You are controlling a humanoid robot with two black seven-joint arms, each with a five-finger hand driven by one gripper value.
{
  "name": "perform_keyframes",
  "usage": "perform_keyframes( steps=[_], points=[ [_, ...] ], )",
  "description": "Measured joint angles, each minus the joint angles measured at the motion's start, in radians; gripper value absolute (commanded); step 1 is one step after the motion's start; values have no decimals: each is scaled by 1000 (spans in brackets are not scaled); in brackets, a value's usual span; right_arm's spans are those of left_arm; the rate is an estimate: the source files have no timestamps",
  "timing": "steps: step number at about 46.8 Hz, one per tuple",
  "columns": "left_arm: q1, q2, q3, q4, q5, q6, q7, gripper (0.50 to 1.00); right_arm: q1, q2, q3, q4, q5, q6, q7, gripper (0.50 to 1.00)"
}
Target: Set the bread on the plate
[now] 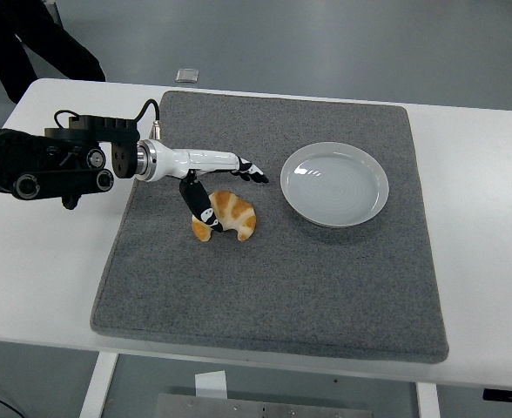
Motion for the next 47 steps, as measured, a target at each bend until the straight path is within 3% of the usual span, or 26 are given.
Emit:
perform_keyframes(
  steps=[28, 41, 47],
  points=[
    [16, -47, 30, 36, 36, 28, -1, 958, 0, 0, 0, 0, 0, 0, 0, 952],
    [19, -48, 30, 37, 37, 40, -2, 868, 0, 0, 0, 0, 0, 0, 0, 954],
    [19, -47, 30, 37, 53, 40, -5, 804, 0, 0, 0, 0, 0, 0, 0, 952]
  ],
)
